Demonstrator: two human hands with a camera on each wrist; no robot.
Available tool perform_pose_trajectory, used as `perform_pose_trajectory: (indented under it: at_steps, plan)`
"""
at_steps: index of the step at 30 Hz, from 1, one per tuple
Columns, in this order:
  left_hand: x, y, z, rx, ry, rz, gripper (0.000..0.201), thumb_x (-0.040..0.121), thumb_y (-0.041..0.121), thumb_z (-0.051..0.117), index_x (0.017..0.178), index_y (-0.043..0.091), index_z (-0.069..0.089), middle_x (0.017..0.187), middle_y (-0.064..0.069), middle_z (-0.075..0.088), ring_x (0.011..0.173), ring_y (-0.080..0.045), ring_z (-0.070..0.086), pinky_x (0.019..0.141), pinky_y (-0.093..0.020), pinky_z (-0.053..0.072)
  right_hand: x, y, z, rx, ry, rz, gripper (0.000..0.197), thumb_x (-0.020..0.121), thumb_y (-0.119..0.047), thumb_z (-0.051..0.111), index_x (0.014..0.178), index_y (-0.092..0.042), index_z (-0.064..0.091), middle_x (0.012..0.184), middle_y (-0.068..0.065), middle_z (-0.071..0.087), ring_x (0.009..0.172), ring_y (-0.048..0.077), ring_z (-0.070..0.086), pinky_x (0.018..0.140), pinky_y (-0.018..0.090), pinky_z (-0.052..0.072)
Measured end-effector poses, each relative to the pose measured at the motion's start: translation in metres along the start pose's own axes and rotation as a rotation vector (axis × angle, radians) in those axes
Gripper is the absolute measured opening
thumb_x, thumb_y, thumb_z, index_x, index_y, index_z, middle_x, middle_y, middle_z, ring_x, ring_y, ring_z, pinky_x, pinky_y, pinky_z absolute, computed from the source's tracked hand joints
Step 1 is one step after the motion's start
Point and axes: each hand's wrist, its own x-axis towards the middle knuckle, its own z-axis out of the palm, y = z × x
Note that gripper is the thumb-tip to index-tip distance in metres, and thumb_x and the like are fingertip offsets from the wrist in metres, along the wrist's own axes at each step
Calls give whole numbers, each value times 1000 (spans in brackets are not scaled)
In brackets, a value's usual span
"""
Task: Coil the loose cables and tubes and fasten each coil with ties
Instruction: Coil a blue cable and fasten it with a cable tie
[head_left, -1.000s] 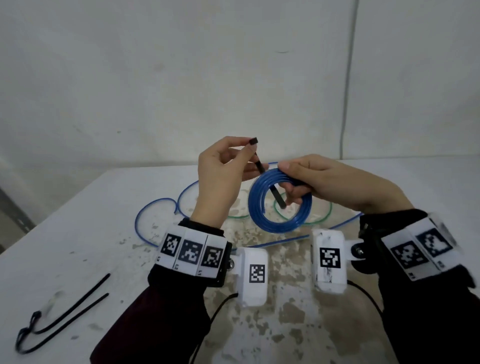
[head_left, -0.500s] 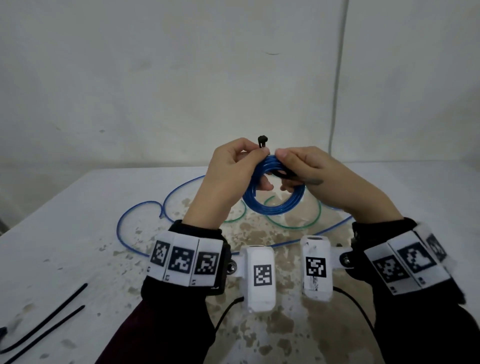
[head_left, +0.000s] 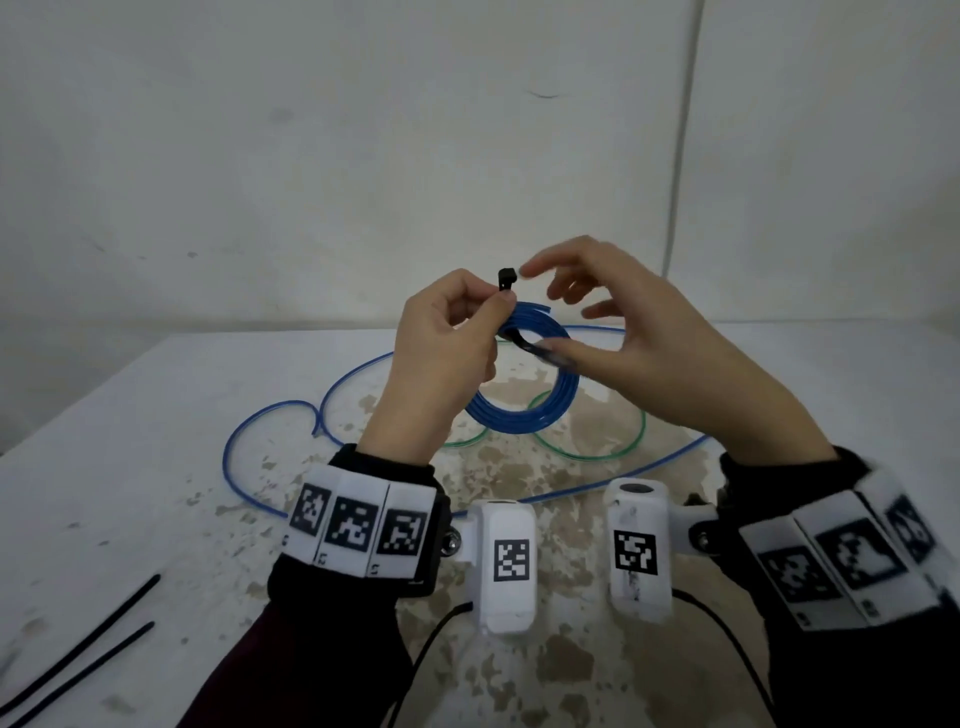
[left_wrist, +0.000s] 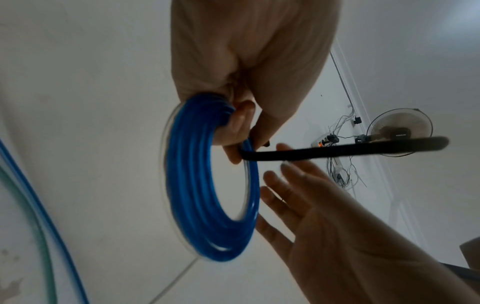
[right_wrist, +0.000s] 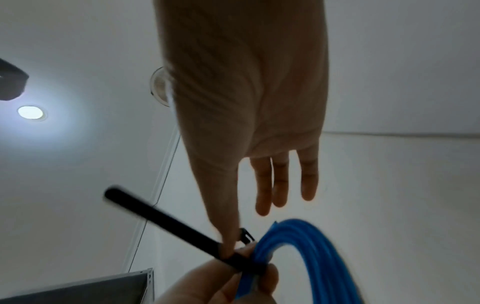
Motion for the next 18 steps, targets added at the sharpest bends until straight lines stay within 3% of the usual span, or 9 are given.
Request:
perform_pose_trajectory:
  at_steps: [2, 5, 7, 10, 14, 18]
  plan:
    - [1, -1, -3, 12, 21, 19, 18, 93, 8, 57, 76, 5, 54, 62, -8, 52, 39, -11, 34, 43, -20, 32, -1, -5, 1, 1, -30, -25, 26, 81, -33, 70, 106, -36, 64, 101, -8, 57, 100, 5, 53, 87, 22, 42]
    - [1, -2, -5, -17, 29, 31, 14, 93, 8, 57, 79, 8, 55, 58, -4, 51, 38, -10, 33, 43, -20, 30, 4, -7, 11, 91, 45, -26, 11, 87, -27, 66, 89, -20, 73, 85, -3, 65, 85, 10, 61, 82, 29, 47]
    - [1, -2, -5, -39, 31, 43, 14, 93, 7, 56, 81, 13, 56, 54, -1, 50, 37, -9, 31, 43, -19, 29, 6, -5, 13, 160, 106, -22, 21, 95, -23, 55, 86, -16, 73, 76, -1, 67, 77, 10, 62, 78, 27, 50]
    - [0, 0, -3, -20, 32, 79, 12, 94, 9, 56, 83, 14, 56, 60, -11, 51, 38, -11, 30, 44, -20, 29, 7, -3, 15, 231, 153, 64, 37, 100, -28, 45, 77, -13, 70, 68, 4, 65, 69, 8, 59, 77, 28, 48]
    - [-1, -1, 1, 34, 55, 135, 14, 93, 11, 56, 80, 16, 54, 57, -8, 49, 43, -16, 31, 49, -27, 29, 9, -5, 19, 282, 163, 143, 43, 97, -34, 50, 63, -12, 65, 74, 26, 59, 74, 37, 56, 83, 49, 46]
    - [-1, -2, 0, 67, 73, 152, 10, 92, 11, 57, 84, 17, 58, 54, -1, 52, 43, -13, 36, 52, -30, 30, 9, -6, 20, 331, 138, 185, 41, 93, -33, 53, 58, -13, 62, 76, 33, 54, 79, 45, 54, 88, 56, 43]
